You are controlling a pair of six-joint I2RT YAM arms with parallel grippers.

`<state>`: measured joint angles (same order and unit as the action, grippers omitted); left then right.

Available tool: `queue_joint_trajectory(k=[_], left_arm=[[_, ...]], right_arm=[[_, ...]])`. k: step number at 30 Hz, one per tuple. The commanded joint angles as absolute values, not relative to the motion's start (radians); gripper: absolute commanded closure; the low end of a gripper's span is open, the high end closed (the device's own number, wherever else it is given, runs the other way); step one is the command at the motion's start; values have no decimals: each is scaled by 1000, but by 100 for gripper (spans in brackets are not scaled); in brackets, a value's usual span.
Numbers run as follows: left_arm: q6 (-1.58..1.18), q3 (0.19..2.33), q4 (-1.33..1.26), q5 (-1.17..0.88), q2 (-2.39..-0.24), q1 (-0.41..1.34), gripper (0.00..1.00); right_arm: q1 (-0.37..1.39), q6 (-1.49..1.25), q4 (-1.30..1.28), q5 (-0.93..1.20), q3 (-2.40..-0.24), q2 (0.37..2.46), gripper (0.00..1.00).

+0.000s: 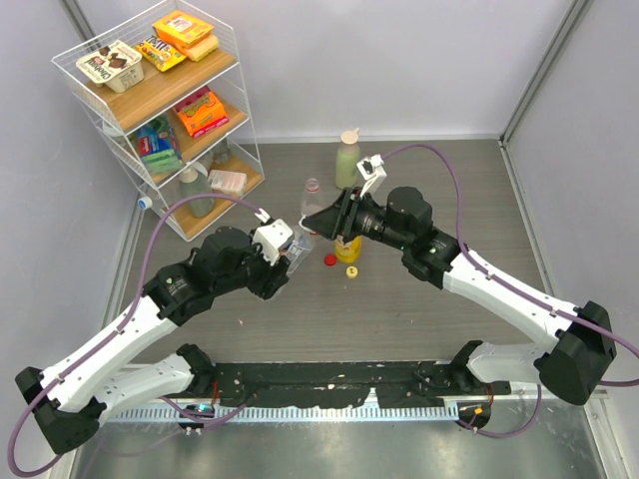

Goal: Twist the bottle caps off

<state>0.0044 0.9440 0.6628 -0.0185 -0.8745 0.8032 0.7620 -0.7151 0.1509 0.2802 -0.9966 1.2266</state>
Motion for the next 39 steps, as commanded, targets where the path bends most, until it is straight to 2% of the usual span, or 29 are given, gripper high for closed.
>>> queue_joint_trajectory(k=[1,6,8,10,16,20,25,39], left_arm=[[6,948,606,-14,-856,802,57],[6,950,609,-25,-862,802,57],[6,951,609,-26,-862,802,57],[6,951,611,-25,-864,802,58],[8,972,620,-35,-867,802,62],[14,1003,644,-60,-865,802,72],[14,1037,666,-153,-861,801,77],[-48,1126,677,-507,-822,802,82]], right_arm=[[762,-733,210,296,-1034,1224,62],[764,-736,218,291,-1025,1219,76],[764,-738,224,308,-1026,1226,92],[764,-736,229,322,-1028,1230,98],[764,-703,236,344,-1017,1213,98],[764,-678,247,365,-1006,1197,98],[762,-657,291,434,-991,1190,98],[762,-552,336,627,-969,1141,98]])
